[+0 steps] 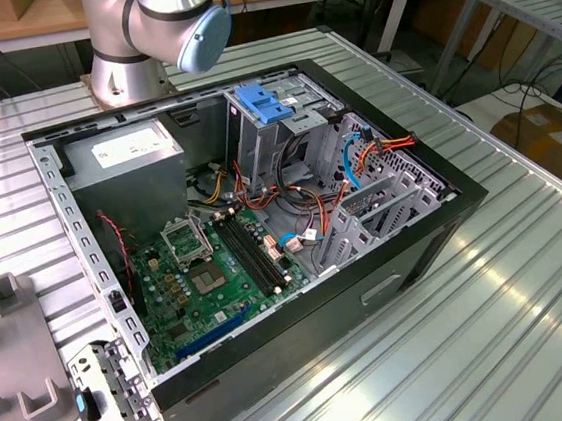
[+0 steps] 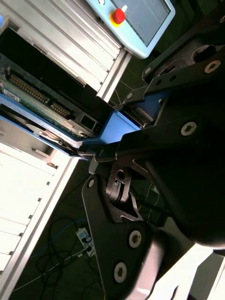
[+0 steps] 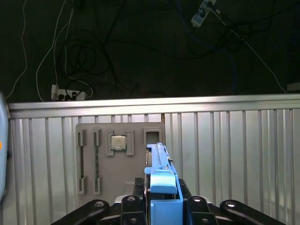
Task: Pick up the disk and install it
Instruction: 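Pick up the disk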
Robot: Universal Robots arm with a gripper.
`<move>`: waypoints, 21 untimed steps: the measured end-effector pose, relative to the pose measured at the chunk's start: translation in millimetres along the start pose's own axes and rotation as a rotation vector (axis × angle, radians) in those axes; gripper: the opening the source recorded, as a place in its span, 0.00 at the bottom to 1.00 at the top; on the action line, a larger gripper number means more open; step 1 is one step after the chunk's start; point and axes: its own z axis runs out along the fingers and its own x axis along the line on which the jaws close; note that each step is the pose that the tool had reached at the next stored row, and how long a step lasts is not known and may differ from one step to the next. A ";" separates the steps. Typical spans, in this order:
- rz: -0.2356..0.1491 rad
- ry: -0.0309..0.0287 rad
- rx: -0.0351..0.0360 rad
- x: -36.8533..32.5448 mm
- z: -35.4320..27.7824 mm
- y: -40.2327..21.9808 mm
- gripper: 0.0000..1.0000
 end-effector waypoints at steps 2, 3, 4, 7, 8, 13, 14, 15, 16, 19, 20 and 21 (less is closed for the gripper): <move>0.000 0.0000 0.0000 -0.1 0.0 -2.7 0.37; 0.000 0.0000 0.0000 -0.1 0.0 -4.2 0.37; 0.000 0.0000 0.0000 -0.3 0.0 -6.6 0.37; 0.000 0.0000 0.0000 -0.6 0.0 -14.6 0.37; 0.000 -0.0001 0.0001 -0.6 0.0 -16.0 0.37; 0.000 -0.0001 0.0001 -0.7 -1.1 -18.9 0.37; 0.000 0.0000 -0.0001 -0.8 -2.7 -19.0 0.37; 0.000 -0.0001 0.0001 -0.8 -6.4 -19.0 0.37; 0.000 -0.0001 0.0001 -0.8 -8.5 -18.9 0.37; 0.000 0.0000 0.0000 -0.8 -13.8 -19.0 0.37; 0.000 0.0000 0.0000 -0.8 -15.8 -19.0 0.37; 0.000 0.0000 0.0000 -0.8 -19.7 -19.0 0.37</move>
